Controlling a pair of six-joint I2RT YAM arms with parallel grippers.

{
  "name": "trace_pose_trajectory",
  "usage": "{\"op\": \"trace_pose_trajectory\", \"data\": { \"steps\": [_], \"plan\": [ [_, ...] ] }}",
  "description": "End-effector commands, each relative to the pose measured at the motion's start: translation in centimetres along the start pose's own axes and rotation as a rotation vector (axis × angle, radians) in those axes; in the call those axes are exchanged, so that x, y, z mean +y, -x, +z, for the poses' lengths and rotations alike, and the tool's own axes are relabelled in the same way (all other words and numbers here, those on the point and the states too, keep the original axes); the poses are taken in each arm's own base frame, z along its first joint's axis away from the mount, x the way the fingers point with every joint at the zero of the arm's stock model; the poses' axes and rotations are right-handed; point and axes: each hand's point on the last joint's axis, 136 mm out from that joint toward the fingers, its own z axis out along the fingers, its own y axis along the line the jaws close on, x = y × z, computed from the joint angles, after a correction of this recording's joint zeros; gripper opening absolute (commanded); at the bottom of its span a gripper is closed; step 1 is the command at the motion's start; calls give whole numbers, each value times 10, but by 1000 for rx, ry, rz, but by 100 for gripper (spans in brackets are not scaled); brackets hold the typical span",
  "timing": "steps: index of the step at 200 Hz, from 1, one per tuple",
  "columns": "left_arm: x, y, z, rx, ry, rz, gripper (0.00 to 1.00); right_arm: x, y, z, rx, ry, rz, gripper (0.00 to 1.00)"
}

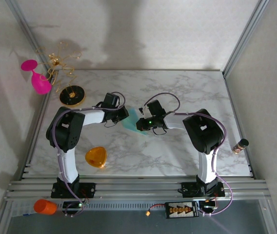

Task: Fold a paper plane with a square sheet of paper (pick it up from the middle)
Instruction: Fourth fold the wing at the center of the table.

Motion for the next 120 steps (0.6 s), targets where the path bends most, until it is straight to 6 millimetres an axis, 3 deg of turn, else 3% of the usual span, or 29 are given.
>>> {"op": "trace_pose_trajectory", "data": {
  "steps": [1, 23, 61, 78, 120],
  "plan": [
    [16, 0, 4, -2, 68, -10, 7, -43, -83, 1, 268, -150, 131, 6],
    [25, -3, 7, 6, 106, -11, 7, -24, -60, -3, 218, -82, 91, 6],
    [33, -9, 11, 25, 128, -16, 6, 25, 2, -14, 85, 79, 19, 7],
    [33, -9, 10, 27, 130, -11, 6, 27, 13, -10, 70, 81, 17, 7],
    [36, -11, 12, 38, 144, -10, 6, 10, 19, 9, 82, 23, 38, 5]
  ]
}}
